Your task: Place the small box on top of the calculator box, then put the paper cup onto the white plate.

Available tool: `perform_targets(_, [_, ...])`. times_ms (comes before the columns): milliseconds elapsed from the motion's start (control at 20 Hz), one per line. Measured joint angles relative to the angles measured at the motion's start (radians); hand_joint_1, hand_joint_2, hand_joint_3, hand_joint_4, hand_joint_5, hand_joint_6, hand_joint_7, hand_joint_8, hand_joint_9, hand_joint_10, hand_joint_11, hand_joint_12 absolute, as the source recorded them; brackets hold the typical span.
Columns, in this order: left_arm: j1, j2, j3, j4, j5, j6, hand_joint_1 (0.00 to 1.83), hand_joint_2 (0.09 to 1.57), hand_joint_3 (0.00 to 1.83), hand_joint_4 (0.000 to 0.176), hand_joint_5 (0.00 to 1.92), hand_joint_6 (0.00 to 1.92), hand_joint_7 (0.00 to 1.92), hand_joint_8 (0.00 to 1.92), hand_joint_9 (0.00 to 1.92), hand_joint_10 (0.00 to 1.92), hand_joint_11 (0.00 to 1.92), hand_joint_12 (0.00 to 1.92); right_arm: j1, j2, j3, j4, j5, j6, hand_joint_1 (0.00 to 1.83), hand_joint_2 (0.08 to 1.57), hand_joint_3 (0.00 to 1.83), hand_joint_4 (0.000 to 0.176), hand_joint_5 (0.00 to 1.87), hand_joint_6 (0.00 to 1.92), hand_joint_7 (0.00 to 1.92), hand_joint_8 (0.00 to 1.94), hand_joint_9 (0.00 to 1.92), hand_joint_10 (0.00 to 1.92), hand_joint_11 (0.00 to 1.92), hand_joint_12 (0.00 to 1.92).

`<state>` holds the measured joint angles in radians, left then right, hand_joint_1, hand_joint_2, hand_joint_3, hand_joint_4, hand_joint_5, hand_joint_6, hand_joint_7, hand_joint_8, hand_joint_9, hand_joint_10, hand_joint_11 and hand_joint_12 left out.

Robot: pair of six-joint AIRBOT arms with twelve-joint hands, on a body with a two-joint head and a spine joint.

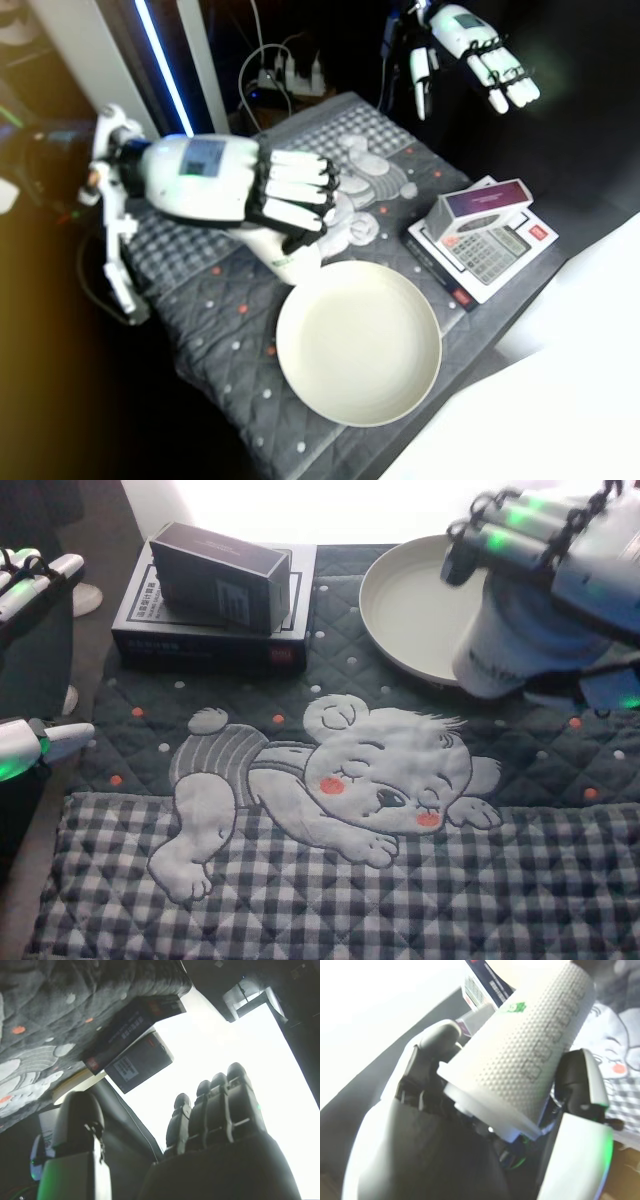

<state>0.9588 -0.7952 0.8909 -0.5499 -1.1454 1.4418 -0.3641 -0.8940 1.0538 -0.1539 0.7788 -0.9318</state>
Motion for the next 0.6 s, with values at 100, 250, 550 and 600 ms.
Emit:
perform_targets(100, [0.000, -0.004, 0.009, 0.003, 0.006, -0.002, 0.75, 1.07, 0.00, 0.131, 0.00, 0.00, 0.00, 0.00, 0.00, 0.00, 0.00, 0.00, 0.000, -0.005, 0.020, 0.058, 0.031, -0.012, 1.24, 0.97, 0.72, 0.000, 0.00, 0.74, 0.00, 1.23, 0.11, 1.64, 0.22, 1.92])
perform_targets(250, [-0.002, -0.011, 0.014, -0.004, 0.016, -0.002, 0.75, 1.07, 0.01, 0.144, 0.00, 0.00, 0.00, 0.00, 0.00, 0.00, 0.00, 0.00, 0.001, -0.035, 0.060, 0.122, 0.029, -0.038, 1.26, 1.04, 0.63, 0.000, 0.00, 0.73, 0.00, 1.24, 0.19, 1.71, 0.26, 1.92])
perform_targets(550, [-0.009, -0.024, 0.019, 0.016, 0.041, -0.014, 0.75, 1.06, 0.00, 0.152, 0.00, 0.00, 0.00, 0.00, 0.00, 0.00, 0.00, 0.00, 0.089, -0.155, 0.175, 0.187, -0.109, -0.054, 1.31, 0.96, 0.62, 0.000, 0.00, 1.21, 0.04, 1.41, 0.15, 1.83, 0.08, 1.92])
perform_targets(600, [-0.010, -0.024, 0.022, 0.022, 0.042, -0.017, 0.73, 1.06, 0.00, 0.157, 0.00, 0.00, 0.00, 0.00, 0.00, 0.00, 0.00, 0.00, 0.089, -0.174, 0.190, 0.189, -0.125, -0.054, 1.29, 1.00, 0.48, 0.000, 0.00, 1.14, 0.01, 1.29, 0.11, 1.75, 0.08, 1.92])
